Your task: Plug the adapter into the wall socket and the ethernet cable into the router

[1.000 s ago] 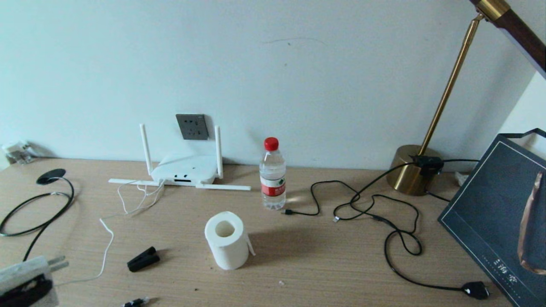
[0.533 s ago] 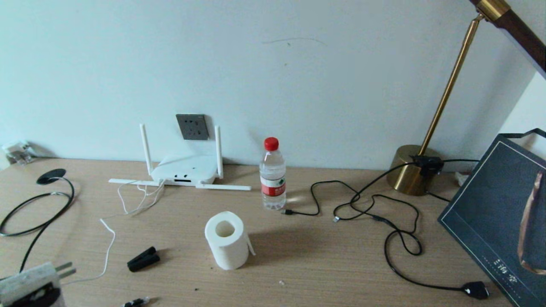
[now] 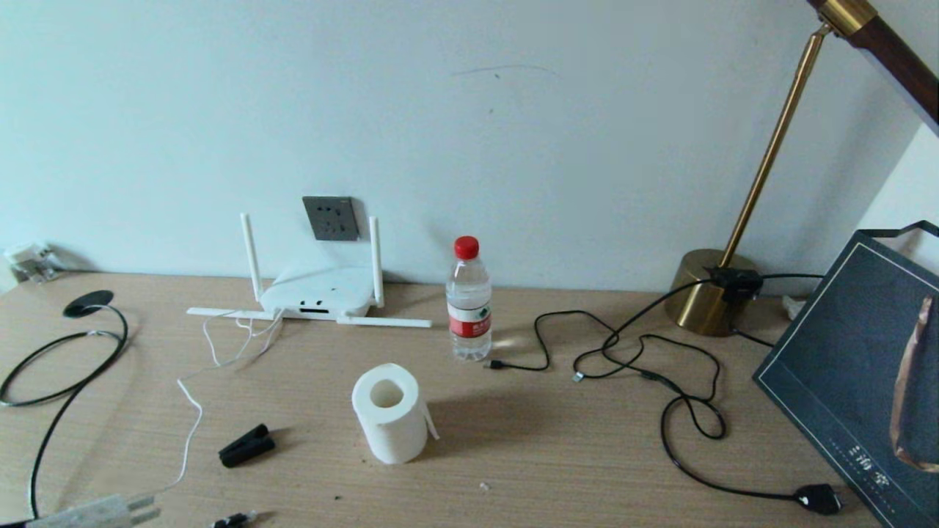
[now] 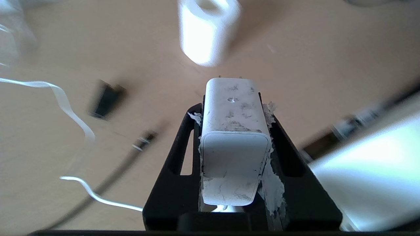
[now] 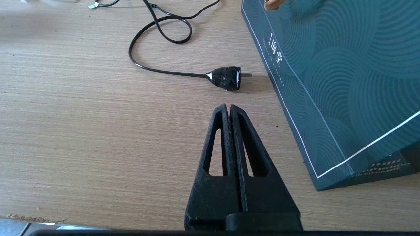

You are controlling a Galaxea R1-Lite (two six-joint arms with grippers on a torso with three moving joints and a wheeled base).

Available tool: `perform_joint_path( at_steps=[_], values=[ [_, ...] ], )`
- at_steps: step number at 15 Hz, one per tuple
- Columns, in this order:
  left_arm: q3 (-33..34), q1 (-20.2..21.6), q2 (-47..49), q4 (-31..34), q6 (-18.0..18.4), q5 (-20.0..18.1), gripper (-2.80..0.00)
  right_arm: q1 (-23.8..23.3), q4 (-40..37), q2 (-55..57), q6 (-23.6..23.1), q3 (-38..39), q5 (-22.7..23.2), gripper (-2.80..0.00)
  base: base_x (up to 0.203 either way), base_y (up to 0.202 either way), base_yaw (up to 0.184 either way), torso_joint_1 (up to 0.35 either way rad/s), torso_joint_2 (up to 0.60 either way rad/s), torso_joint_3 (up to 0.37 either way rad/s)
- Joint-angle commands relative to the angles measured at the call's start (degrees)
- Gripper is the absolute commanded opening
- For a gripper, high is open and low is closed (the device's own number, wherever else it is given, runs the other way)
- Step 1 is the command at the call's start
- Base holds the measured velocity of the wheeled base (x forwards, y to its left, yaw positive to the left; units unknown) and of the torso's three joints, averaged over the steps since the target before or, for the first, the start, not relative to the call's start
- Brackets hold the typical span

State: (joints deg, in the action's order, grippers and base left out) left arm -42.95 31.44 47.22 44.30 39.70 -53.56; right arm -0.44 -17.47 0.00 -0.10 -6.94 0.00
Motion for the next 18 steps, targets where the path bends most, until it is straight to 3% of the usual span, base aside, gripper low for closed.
perform_joint_path(
  at_steps=[1, 2, 4, 6, 7, 9, 11, 12, 13, 16, 18],
  values=[
    [4.0, -21.9, -1.9, -15.8, -21.0, 15.9, -2.8, 0.0, -0.1, 0.1, 0.0, 0.0, 0.0, -2.8, 0.0, 0.0, 0.0, 0.0, 0.0, 0.0],
    [6.6, -32.3, -2.5, -22.5, -27.4, 24.5, -2.8, 0.0, -0.1, 0.1, 0.0, 0.0, 0.0, -2.8, 0.0, 0.0, 0.0, 0.0, 0.0, 0.0],
    [11.5, -48.0, -3.7, -34.1, -38.1, 39.3, -2.8, 0.0, -0.1, 0.0, 0.0, 0.0, 0.0, -2.8, 0.0, 0.0, 0.0, 0.0, 0.0, 0.0],
    [18.5, -58.1, -5.4, -50.2, -47.0, 56.3, -2.8, 0.0, -0.1, 0.0, 0.0, 0.0, 0.0, -2.8, 0.0, 0.0, 0.0, 0.0, 0.0, 0.0],
    [20.6, -59.7, -5.3, -57.0, -49.0, 60.1, -2.8, 0.0, -0.1, 0.0, 0.0, 0.0, 0.0, -2.8, 0.0, 0.0, 0.0, 0.0, 0.0, 0.0],
    [22.4, -56.8, -1.0, -71.8, -49.0, 63.2, -2.8, 0.0, -0.1, 0.0, -0.1, 0.0, 0.0, -2.8, 0.0, 0.0, 0.0, 0.0, 0.0, 0.0],
    [24.5, -51.4, 4.9, -84.4, -42.5, 61.5, -2.8, 0.0, -0.1, 0.1, 0.0, 0.0, 0.0, -2.8, 0.0, 0.0, 0.0, 0.0, 0.0, 0.0],
    [26.2, -50.0, 6.6, -86.6, -37.4, 58.6, -2.8, 0.0, -0.1, 0.1, 0.0, 0.0, 0.0, -2.8, 0.0, 0.0, 0.0, 0.0, 0.0, 0.0],
    [27.2, -49.5, 8.6, -87.3, -35.3, 57.5, -2.8, 0.0, -0.1, 0.0, 0.0, 0.0, 0.0, -2.8, 0.0, 0.0, 0.0, 0.0, 0.0, 0.0],
    [26.5, -49.1, 20.4, -91.8, -33.5, 57.7, -2.8, 0.0, -0.1, 0.0, -0.1, 0.0, 0.0, -2.8, 0.0, 0.0, 0.0, 0.0, 0.0, 0.0],
    [24.8, -48.4, 30.6, -99.2, -33.5, 58.9, -2.8, 0.0, -0.1, 0.0, -0.1, 0.0, 0.0, -2.8, 0.0, 0.0, 0.0, 0.0, 0.0, 0.0]
  ],
)
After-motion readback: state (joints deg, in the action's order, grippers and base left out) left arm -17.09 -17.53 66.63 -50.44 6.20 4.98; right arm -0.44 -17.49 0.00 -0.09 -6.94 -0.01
